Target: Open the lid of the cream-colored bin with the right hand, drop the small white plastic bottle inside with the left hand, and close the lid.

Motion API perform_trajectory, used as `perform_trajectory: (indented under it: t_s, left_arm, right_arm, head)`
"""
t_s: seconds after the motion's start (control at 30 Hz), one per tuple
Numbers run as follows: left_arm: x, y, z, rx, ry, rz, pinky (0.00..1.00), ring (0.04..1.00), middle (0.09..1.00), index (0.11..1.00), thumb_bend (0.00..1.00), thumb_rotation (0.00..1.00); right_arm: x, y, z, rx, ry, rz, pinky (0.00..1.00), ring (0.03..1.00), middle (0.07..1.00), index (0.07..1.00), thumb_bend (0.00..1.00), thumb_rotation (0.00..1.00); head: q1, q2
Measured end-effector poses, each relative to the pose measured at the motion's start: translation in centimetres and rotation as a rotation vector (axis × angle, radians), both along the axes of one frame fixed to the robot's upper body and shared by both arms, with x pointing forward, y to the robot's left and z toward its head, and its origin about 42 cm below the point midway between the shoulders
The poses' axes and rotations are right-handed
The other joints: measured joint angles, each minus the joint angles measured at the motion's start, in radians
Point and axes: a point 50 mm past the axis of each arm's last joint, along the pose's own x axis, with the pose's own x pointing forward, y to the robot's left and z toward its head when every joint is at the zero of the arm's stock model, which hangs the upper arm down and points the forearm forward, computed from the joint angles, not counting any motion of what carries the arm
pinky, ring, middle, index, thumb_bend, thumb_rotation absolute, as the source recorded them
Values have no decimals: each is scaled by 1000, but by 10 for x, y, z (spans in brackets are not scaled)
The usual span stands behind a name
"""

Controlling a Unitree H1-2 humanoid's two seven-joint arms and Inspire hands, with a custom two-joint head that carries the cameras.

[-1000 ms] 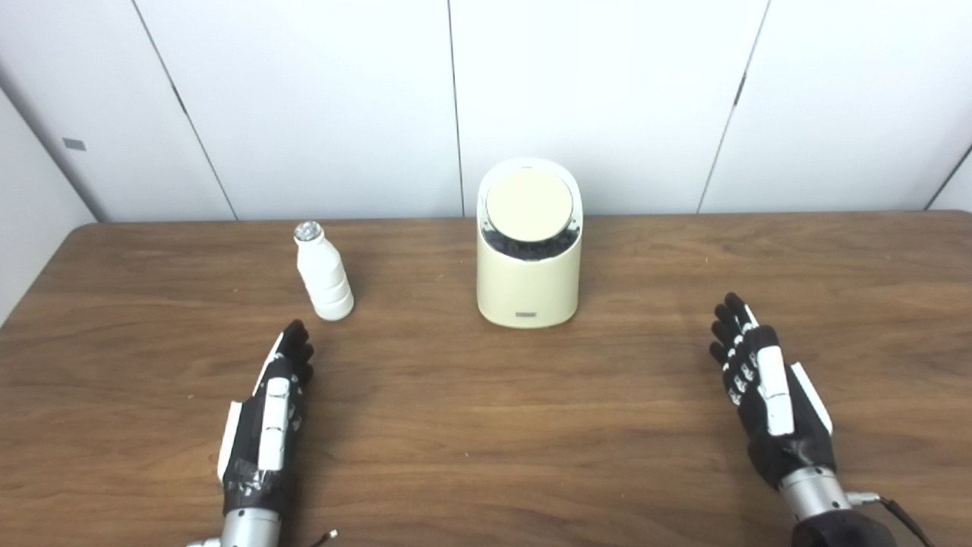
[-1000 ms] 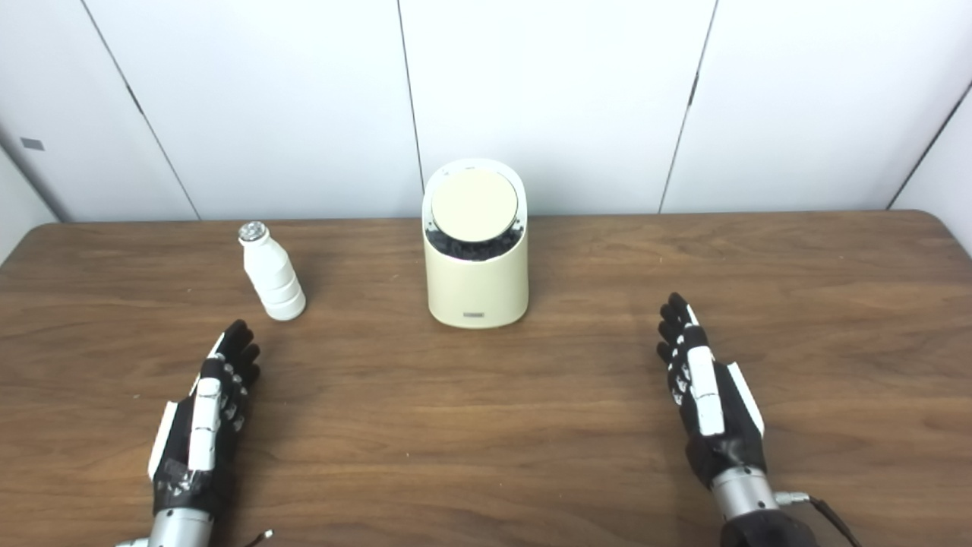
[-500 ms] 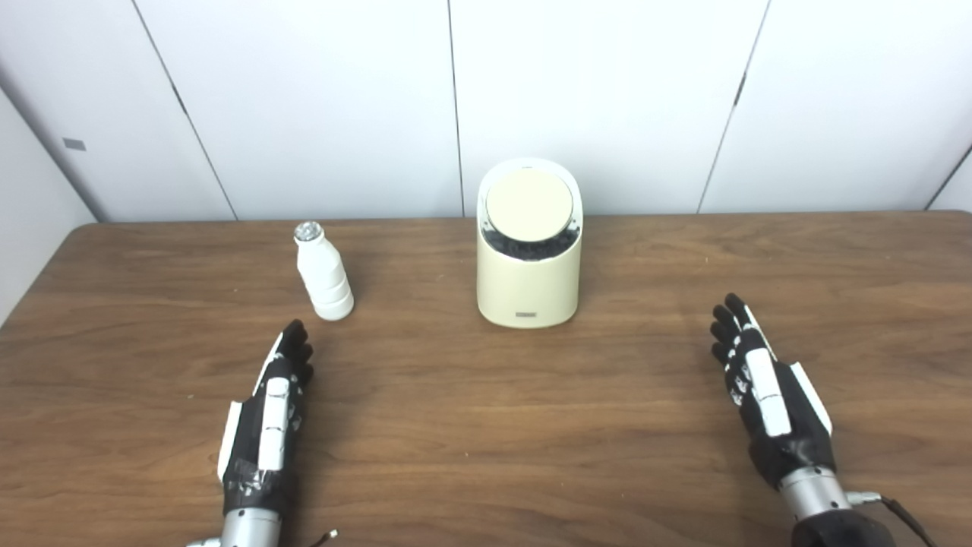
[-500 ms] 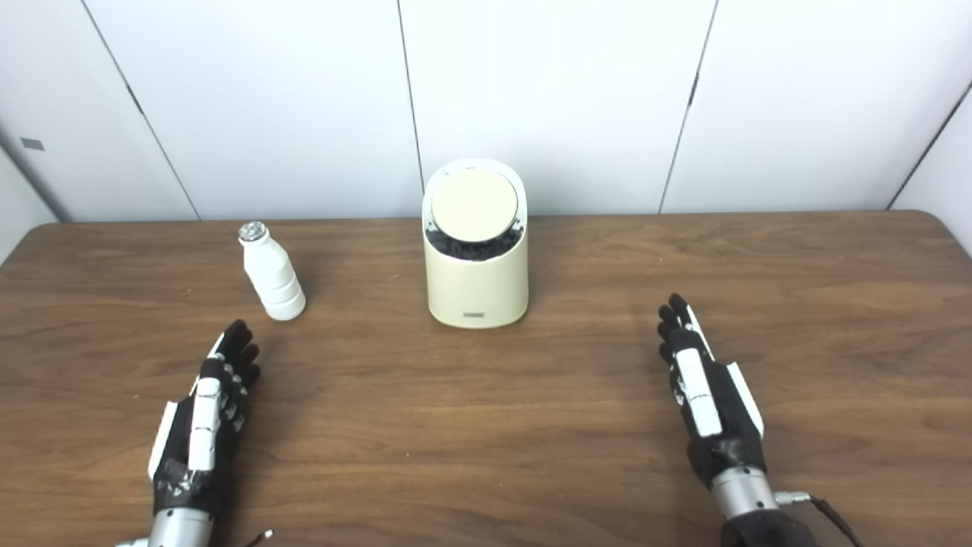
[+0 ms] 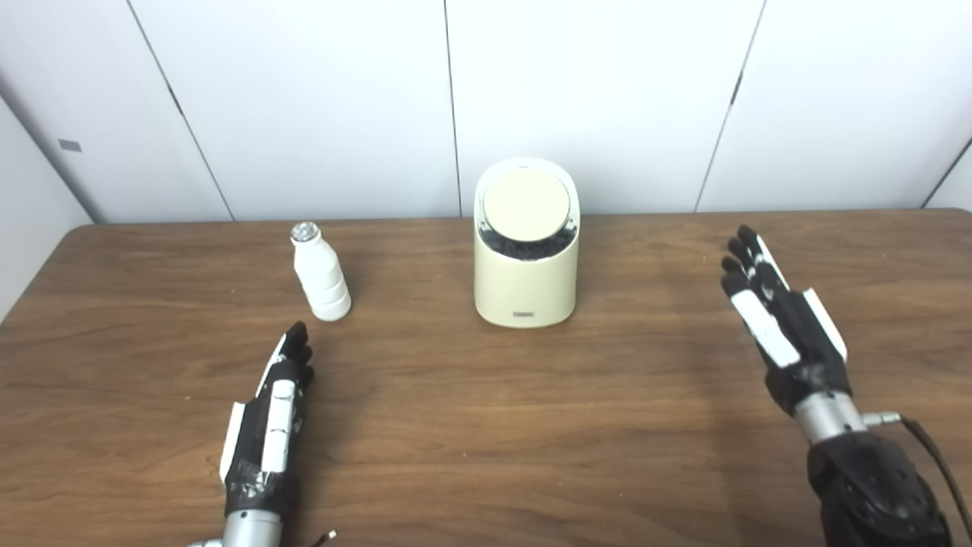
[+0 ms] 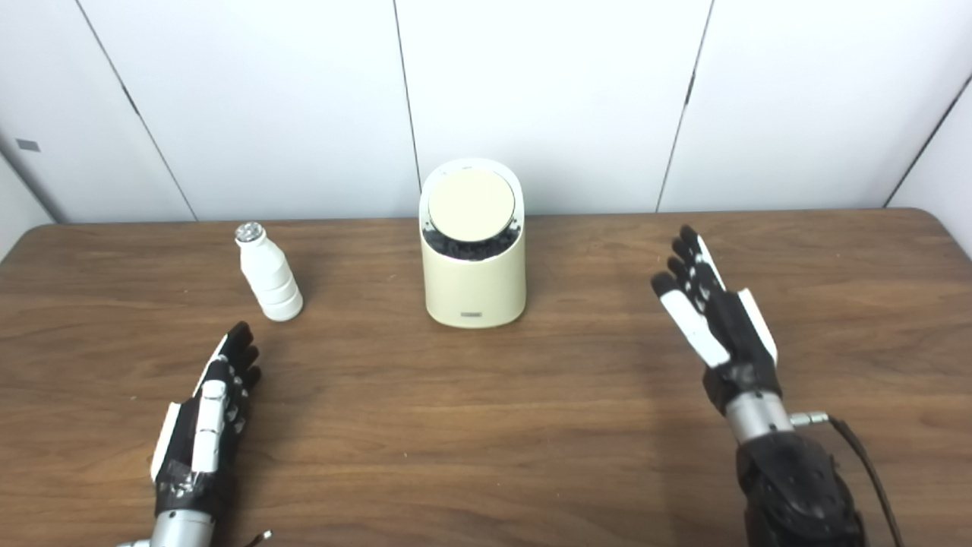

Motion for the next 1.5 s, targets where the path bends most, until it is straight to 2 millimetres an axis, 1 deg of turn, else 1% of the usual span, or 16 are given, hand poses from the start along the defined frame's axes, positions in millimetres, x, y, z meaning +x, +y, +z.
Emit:
perform_trajectory:
  t_s: [0.07,0.17,0.2,0.27,0.3,0.4,0.53,0.67,0.8,0.9,0.97,1.1,1.13,1.23,1.4,1.5]
  left_arm:
    - [0,-1,0,4,0,-1,1000,994,985,969,574,900]
    - [0,-2,0,6,1,-4,1000,996,988,974,568,905]
    - [0,-2,0,6,1,-5,1000,996,988,974,570,904]
    - [0,-2,0,4,0,-5,1000,989,984,972,577,900]
    - [0,-3,0,4,0,-5,1000,987,982,970,578,899]
    - [1,-3,0,5,-2,-5,1000,990,985,975,577,898]
    - [1,-4,0,9,-3,-7,1000,989,984,976,568,911]
    - [1,-6,0,9,-6,-9,1000,990,982,975,569,915]
    - [1,-7,0,6,-10,-7,1000,976,977,972,533,919]
    - [1,-9,1,7,-27,-10,1000,973,976,973,520,929]
    - [1,-9,1,9,-30,-11,994,966,972,971,511,927]
    - [1,-10,1,19,-29,-10,987,966,971,966,513,920]
    - [1,-10,1,20,-29,-10,997,971,974,965,516,929]
    - [1,-10,1,26,-28,-11,1000,973,975,965,514,930]
    - [1,-11,2,24,-29,-14,1000,978,976,966,529,924]
    - [1,-11,2,25,-29,-14,1000,982,980,970,538,927]
  right_arm:
    - [9,7,8,-58,1,11,945,967,973,989,733,732]
    - [24,19,26,-205,-32,14,869,933,962,979,773,800]
    - [28,22,31,-243,-42,15,865,928,960,976,783,801]
    - [37,27,43,-291,-54,8,816,912,956,977,794,788]
    - [41,30,48,-308,-59,5,808,908,957,979,791,786]
    - [49,42,59,-379,-63,21,834,909,943,981,802,807]
    - [64,56,72,-440,-80,44,843,915,941,979,816,773]
    - [80,65,86,-467,-99,53,819,911,946,983,807,734]
    - [97,77,90,-482,-80,75,847,944,970,992,806,665]
    - [107,85,92,-501,-69,93,810,930,972,993,804,642]
    - [113,89,90,-537,-60,94,778,914,963,985,849,640]
    - [126,96,83,-604,-30,98,774,906,956,980,859,612]
    - [129,98,83,-620,-29,100,755,891,947,981,888,634]
    - [134,104,82,-670,-40,112,741,882,943,982,900,640]
    - [141,109,82,-711,-37,117,768,898,946,980,862,571]
    - [143,108,77,-725,-21,115,784,902,948,982,849,574]
  head:
    - [2,0]
    - [2,-2]
    - [0,-2]
    - [-2,-2]
    - [-3,-2]
    - [-6,-2]
    - [-2,-3]
    - [2,-2]
    - [5,0]
    - [6,3]
    - [6,5]
    - [6,5]
    - [6,8]
    - [6,8]
    - [9,14]
    - [9,14]
